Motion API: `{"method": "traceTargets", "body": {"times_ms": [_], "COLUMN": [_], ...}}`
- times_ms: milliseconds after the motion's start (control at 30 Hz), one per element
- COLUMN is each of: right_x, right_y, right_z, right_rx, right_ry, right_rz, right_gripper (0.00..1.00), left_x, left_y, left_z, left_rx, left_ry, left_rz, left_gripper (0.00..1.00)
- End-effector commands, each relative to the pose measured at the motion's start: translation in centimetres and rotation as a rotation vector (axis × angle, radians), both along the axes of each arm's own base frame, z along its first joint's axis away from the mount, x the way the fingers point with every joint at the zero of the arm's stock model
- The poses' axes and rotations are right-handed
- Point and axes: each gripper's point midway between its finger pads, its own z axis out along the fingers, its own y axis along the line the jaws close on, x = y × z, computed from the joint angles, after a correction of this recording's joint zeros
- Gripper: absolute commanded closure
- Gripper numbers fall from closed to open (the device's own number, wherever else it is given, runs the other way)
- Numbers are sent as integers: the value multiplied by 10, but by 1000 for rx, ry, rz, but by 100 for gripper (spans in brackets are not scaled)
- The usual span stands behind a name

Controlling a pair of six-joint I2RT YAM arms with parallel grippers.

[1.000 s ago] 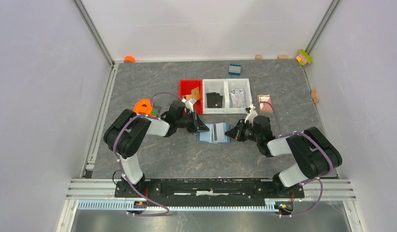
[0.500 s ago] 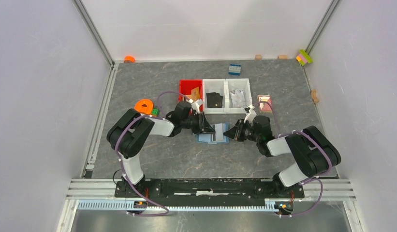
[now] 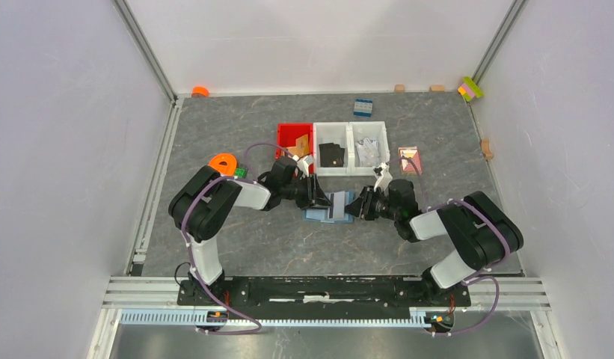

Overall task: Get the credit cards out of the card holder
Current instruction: Remove the credit card from the card holder.

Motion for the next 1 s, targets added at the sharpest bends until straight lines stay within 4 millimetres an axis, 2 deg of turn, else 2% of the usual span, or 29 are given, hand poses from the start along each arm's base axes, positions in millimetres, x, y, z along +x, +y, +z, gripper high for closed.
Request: {"method": "traceTargets", "body": {"times_ms": [0, 267, 367, 600, 967], "right_x": [7, 12, 20, 31, 35], "right_y": [9, 5, -5, -23, -23], "right_z": [4, -7, -17, -24, -41], "right_rx": [3, -89, -209, -369, -609], "right_ry": [-24, -7, -6, -22, -16], "right_rz": [32, 22, -11, -72, -27], "right_gripper": [71, 76, 76, 76, 79], "left_x": [3, 0, 3, 4, 3], "left_y": [-8, -13, -7, -4, -8], "left_z": [7, 10, 7, 3, 7], "left_rx": [-49, -70, -17, 10, -42], "left_ry": [-25, -20, -42, -40, -38], "left_rz": [-30, -50, -34, -25, -23], "left_gripper": [59, 60, 59, 57, 56]}}
